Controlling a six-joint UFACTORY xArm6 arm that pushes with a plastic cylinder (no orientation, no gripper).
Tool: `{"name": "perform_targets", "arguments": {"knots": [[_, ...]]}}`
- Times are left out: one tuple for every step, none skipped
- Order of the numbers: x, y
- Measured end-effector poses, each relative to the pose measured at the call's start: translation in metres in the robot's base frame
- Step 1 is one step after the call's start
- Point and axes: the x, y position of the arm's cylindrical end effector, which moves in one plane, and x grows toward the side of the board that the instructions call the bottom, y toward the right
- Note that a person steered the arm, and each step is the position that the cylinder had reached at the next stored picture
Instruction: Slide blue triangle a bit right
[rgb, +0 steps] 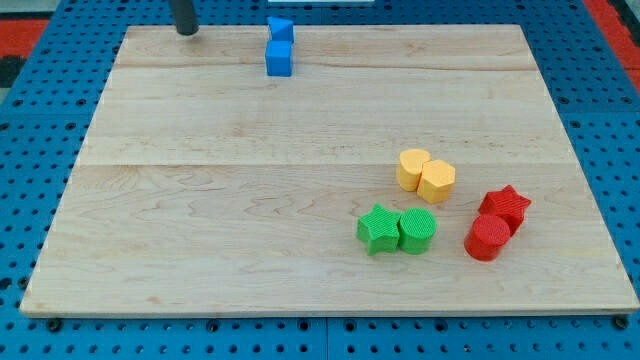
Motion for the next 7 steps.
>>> {"name": "perform_targets", "arguments": {"knots": [[0.0, 0.0], [0.0, 0.033], [0.001, 0.095], [0.002, 0.132], [0.013, 0.17], [0.01, 0.182], [0.001, 0.184]]}}
